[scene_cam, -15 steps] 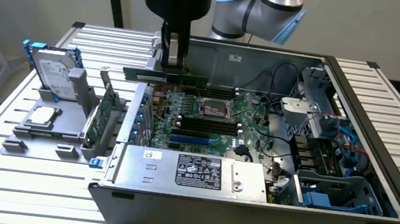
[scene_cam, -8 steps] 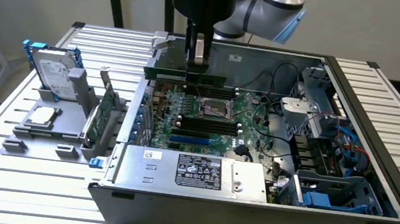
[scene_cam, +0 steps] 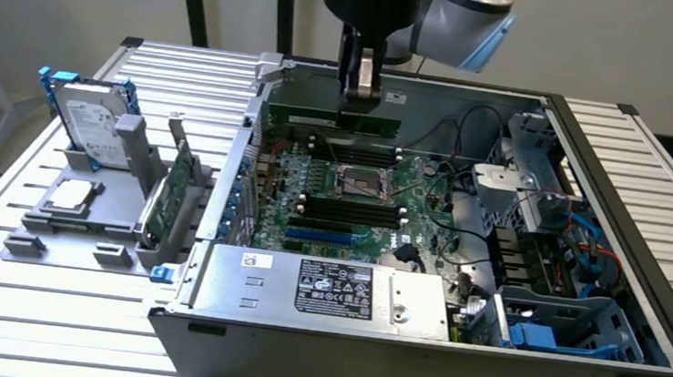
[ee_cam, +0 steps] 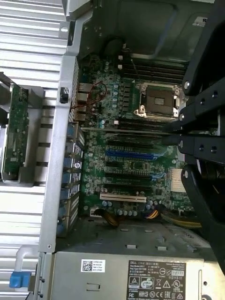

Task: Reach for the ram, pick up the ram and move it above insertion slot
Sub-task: 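Pick up the ram and move it above insertion slot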

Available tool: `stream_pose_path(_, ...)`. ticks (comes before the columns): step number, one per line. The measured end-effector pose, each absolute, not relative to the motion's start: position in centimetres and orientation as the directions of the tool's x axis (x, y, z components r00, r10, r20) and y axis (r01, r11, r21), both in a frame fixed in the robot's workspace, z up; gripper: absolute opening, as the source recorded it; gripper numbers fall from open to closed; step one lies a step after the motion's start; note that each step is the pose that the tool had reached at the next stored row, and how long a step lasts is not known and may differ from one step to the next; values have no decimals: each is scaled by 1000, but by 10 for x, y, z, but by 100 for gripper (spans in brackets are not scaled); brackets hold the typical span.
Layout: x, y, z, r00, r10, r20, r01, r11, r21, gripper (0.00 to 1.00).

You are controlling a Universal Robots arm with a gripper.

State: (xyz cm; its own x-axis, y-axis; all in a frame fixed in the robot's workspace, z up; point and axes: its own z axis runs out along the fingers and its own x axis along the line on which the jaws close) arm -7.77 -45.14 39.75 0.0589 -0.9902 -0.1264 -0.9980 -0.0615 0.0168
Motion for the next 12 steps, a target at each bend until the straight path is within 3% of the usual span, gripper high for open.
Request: stream_pose_path(12, -53, -411, 393, 59, -990, -126, -998, -61, 17, 13)
